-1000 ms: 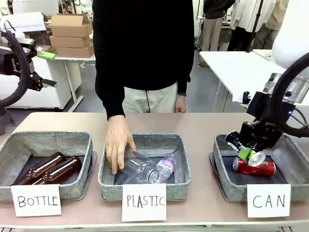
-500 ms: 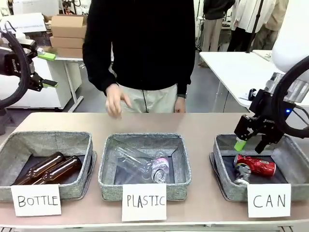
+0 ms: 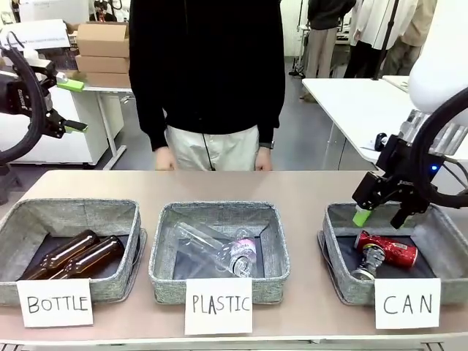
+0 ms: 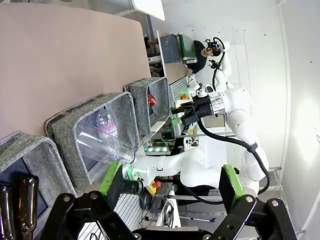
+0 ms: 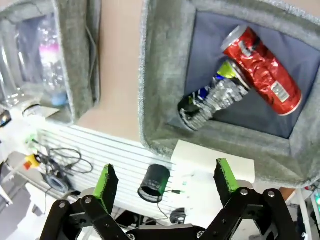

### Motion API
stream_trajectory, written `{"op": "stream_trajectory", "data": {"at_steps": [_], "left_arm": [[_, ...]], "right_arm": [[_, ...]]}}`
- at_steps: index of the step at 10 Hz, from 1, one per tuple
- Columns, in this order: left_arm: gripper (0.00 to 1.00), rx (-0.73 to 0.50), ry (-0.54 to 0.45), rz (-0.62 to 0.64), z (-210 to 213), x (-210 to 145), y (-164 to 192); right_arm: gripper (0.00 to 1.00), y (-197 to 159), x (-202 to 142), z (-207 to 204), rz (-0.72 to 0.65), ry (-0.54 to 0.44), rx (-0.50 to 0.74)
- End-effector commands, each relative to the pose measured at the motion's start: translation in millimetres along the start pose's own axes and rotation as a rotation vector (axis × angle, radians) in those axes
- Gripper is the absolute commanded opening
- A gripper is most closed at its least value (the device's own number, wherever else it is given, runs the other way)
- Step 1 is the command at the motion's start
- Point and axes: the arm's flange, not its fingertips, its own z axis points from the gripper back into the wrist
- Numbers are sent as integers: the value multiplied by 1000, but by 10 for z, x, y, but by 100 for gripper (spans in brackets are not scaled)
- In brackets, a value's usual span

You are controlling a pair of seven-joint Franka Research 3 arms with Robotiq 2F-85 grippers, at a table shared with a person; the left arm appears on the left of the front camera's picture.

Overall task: Sort the can waste into the basket.
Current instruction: Pick up the can waste from the table and place it in the right Fabric basket.

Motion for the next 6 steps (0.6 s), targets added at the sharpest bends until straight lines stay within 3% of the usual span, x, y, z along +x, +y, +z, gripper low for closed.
{"op": "stream_trajectory", "data": {"at_steps": [1,2,3,4,6], "left_arm": [[100,2,-8,-3,5,-8,-29],[100,2,-8,-3,5,-8,-29],[100,2,-8,-3,5,-8,-29],[100,2,-8,-3,5,-8,-29],[100,2,-8,-3,5,-8,-29]], "right_arm": [[100,22,-5,-9,42,-28,32],[100,79,-22,140,91,-172,278],[100,176,-40,452,-8,-397,878],[100,155,-96,597,18,-401,1180],[100,20,-234,682,92,-529,1493]]}}
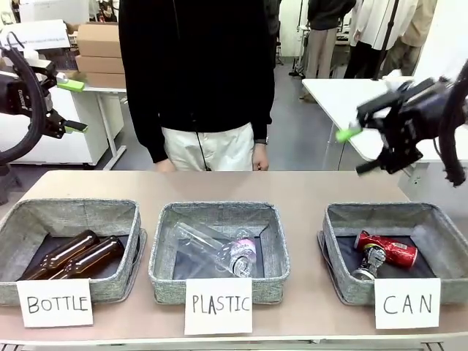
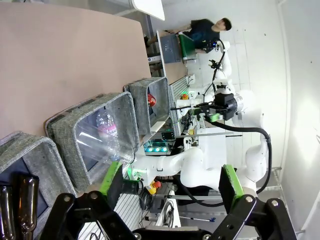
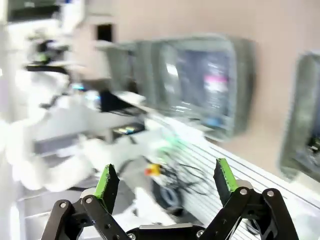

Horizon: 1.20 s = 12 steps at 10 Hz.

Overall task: Sort the can waste into the basket.
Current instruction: Pick up the can waste from the table and place it in the right Fabric basket.

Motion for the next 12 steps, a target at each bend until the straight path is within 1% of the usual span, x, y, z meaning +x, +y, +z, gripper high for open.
{"op": "stream_trajectory", "data": {"at_steps": [1,2,3,4,12], "left_arm": [[100,2,-8,-3,4,-8,-28],[100,2,-8,-3,4,-8,-28],[100,2,-8,-3,4,-8,-28],[100,2,-8,-3,4,-8,-28],[100,2,-8,-3,4,-8,-28]], "right_arm": [[100,-234,-170,29,145,-285,857],[100,-289,-259,54,177,-358,885],[100,-350,-285,75,122,-415,950],[100,-94,-106,185,-17,-141,304],[100,-94,-106,185,-17,-141,304]]}}
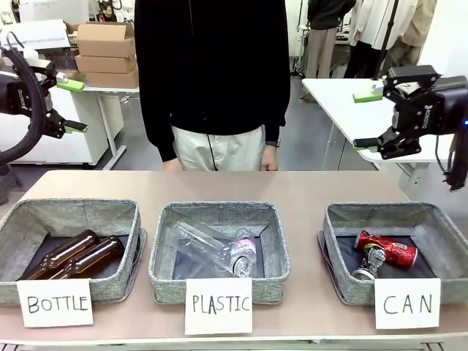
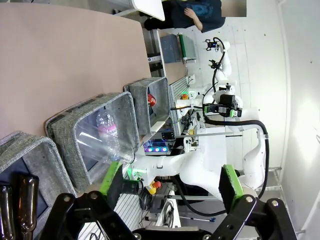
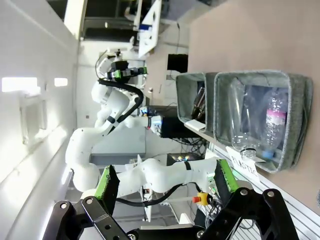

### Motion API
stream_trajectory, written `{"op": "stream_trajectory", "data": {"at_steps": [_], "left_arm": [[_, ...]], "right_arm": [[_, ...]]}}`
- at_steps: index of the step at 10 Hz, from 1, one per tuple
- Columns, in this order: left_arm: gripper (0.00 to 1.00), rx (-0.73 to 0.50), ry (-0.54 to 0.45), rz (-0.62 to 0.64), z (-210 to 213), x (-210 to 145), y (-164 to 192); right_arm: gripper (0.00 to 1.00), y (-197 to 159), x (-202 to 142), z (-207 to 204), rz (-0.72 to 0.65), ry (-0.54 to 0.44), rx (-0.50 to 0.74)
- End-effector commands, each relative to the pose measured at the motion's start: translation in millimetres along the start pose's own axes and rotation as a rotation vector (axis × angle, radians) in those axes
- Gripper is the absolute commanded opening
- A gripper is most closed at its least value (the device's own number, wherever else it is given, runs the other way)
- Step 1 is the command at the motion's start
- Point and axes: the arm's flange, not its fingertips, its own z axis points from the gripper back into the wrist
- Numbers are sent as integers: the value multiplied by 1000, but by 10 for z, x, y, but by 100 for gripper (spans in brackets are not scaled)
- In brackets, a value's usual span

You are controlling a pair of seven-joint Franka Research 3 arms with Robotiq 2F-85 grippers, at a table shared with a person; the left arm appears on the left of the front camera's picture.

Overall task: Sort the can waste into the basket.
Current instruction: Pick up the can waste from the table and place it in the right Fabric basket.

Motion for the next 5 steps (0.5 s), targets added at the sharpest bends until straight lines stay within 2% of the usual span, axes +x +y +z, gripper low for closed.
{"op": "stream_trajectory", "data": {"at_steps": [1,5], "left_arm": [[100,2,-8,-3,5,-8,-31],[100,2,-8,-3,5,-8,-31]], "right_arm": [[100,41,20,33,-21,13,-5],[100,41,20,33,-21,13,-5]]}}
